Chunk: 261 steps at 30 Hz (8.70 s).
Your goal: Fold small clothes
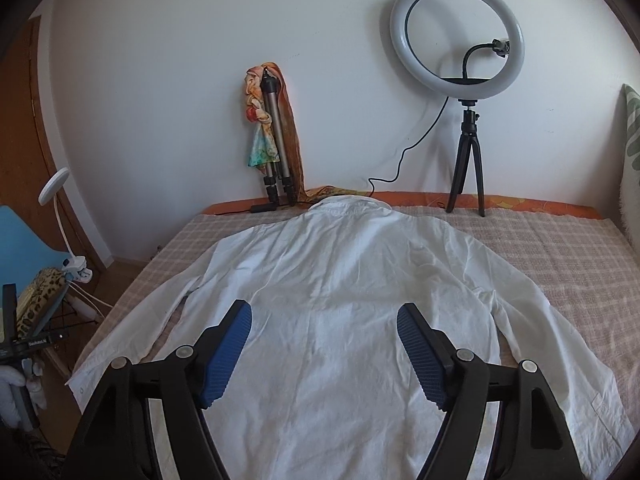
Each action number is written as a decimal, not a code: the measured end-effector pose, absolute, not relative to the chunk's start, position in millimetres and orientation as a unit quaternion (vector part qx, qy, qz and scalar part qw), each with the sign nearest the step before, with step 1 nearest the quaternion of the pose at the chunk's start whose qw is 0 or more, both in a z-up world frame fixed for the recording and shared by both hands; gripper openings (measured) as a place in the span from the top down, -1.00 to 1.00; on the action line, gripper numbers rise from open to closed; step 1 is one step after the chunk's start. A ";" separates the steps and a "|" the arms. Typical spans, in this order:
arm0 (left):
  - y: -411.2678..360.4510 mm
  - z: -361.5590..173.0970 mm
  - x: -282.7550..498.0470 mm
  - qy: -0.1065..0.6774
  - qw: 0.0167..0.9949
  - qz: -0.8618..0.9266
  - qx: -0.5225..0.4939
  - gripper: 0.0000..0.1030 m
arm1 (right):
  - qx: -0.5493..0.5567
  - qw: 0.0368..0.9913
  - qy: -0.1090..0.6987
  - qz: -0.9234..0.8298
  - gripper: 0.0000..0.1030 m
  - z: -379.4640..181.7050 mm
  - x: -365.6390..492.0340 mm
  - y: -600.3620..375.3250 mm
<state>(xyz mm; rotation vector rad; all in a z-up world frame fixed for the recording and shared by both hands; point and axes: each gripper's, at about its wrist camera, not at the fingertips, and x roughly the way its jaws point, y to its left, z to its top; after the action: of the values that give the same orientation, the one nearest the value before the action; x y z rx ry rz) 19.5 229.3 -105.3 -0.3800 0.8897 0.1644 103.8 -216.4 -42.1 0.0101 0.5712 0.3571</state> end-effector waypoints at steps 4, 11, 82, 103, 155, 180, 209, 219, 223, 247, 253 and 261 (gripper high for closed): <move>236.0 -127.7 34.0 0.460 0.864 0.072 -0.194 0.24 | 0.010 0.937 0.296 0.187 -0.51 -47.4 109.5 -214.2; 232.5 -145.6 50.0 0.488 0.854 0.068 -0.169 0.50 | -0.003 0.939 0.289 0.186 -0.51 -45.4 106.2 -217.0; 63.8 -116.7 -4.1 0.448 0.874 -0.161 -0.100 0.43 | -0.036 0.815 0.462 0.347 -0.20 -127.8 106.7 -136.8; 67.1 -135.6 10.1 0.454 0.863 -0.158 -0.152 0.96 | -0.045 0.754 0.531 0.384 0.62 -177.5 93.3 -99.0; 75.3 -119.0 -24.6 0.417 0.863 -0.213 -0.188 0.94 | -0.167 0.781 0.536 0.274 0.77 -162.6 255.9 89.1; -24.7 -90.4 -23.1 0.437 0.830 -0.336 -0.085 0.77 | 0.050 0.822 0.507 0.255 0.82 -128.4 269.9 -135.1; -19.3 -110.4 -11.8 0.446 0.847 -0.287 -0.030 0.76 | 0.065 0.897 0.392 0.194 0.14 -56.5 184.5 -294.6; -50.5 -74.6 15.0 0.407 0.864 -0.297 -0.031 0.45 | 0.097 0.912 0.388 0.092 -0.01 -54.3 143.9 -422.7; -66.5 -66.0 30.1 0.398 0.867 -0.298 -0.039 0.30 | 0.109 0.913 0.390 0.056 -0.06 -59.7 127.4 -466.2; -111.9 -82.5 66.2 0.416 0.853 -0.313 -0.043 0.29 | 0.166 0.864 0.466 -0.091 -0.26 -154.8 69.3 -606.2; -108.8 -82.3 64.8 0.413 0.856 -0.308 -0.037 0.29 | 0.135 0.869 0.469 -0.081 0.81 -153.8 67.6 -592.1; -100.4 -79.4 62.9 0.406 0.862 -0.302 -0.039 0.29 | 0.162 0.895 0.414 -0.029 0.97 -115.9 59.3 -563.8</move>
<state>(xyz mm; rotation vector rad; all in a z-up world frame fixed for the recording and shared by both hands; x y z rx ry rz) 62.9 -100.4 -79.4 -0.0813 0.8507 -0.6329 59.3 -563.8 -115.9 0.3357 0.8590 -0.0599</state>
